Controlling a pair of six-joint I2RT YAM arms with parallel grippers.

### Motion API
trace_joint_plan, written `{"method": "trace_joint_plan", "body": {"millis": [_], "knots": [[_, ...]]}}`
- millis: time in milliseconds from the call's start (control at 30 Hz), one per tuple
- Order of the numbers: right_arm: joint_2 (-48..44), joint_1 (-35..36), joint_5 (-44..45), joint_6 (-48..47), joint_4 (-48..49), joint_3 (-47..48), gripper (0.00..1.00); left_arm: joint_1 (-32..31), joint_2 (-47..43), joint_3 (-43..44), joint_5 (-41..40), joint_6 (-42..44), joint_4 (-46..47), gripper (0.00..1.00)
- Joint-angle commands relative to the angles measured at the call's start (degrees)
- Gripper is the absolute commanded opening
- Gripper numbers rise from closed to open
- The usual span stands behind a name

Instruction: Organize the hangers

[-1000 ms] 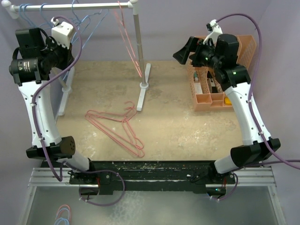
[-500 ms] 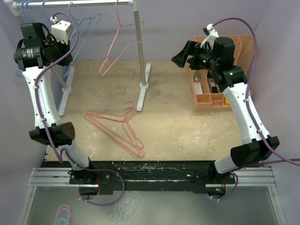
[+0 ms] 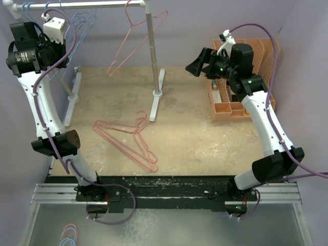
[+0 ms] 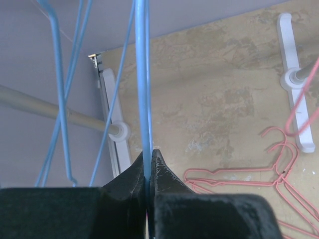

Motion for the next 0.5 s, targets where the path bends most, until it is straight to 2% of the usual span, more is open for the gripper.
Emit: {"method": "trace_joint_plan", "body": {"millis": [0,367,467], "knots": [[-1.2,-0.2,-2.5,1.1,3.5,-0.2,1.00,0.9,2.8,5.4,-0.6,-0.6,-0.1,0.00],[-0.9,-0.2,-3.6,1.6,4.1,-1.0,1.00,3.0,5.9,5.8,-3.2,-0.2,-1.1,0.00],[-0.7,-0.2,-3.5,1.5,4.2,-1.8,1.00,4.2,4.7,3.5,-3.7,-0.3,0.2,0.00]]}}
